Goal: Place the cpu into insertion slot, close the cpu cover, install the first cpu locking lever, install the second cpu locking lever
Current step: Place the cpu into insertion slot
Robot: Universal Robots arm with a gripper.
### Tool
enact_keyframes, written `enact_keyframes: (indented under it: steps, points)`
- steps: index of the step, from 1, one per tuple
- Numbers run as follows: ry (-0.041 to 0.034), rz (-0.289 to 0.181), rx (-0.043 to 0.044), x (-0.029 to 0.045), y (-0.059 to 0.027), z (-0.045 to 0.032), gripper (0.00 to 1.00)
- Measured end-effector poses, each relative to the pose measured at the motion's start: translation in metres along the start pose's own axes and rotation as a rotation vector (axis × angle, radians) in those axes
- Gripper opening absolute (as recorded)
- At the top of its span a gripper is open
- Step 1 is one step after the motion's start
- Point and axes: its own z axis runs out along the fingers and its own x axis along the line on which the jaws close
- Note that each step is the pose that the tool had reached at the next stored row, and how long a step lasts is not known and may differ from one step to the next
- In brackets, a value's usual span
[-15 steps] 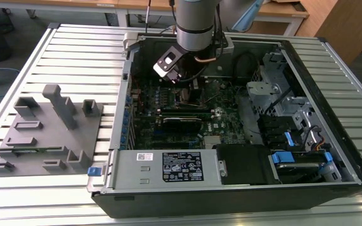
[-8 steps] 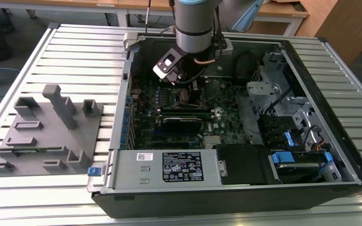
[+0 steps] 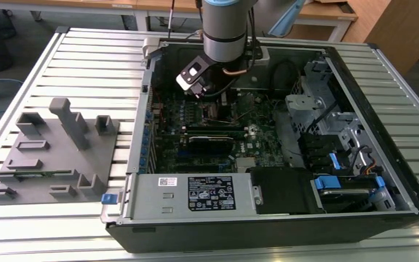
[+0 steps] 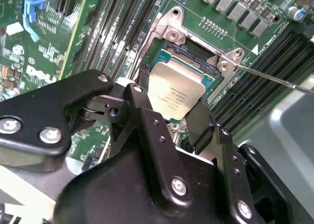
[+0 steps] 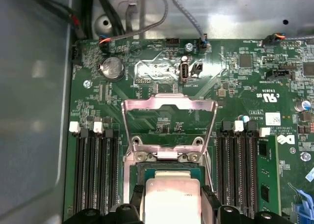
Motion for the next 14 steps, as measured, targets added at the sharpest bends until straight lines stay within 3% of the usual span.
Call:
enact_keyframes:
  steps: [14]
  points:
    - [-0.0004, 0.006, -0.0003, 0.0024, -0.002, 0.0044, 0.54]
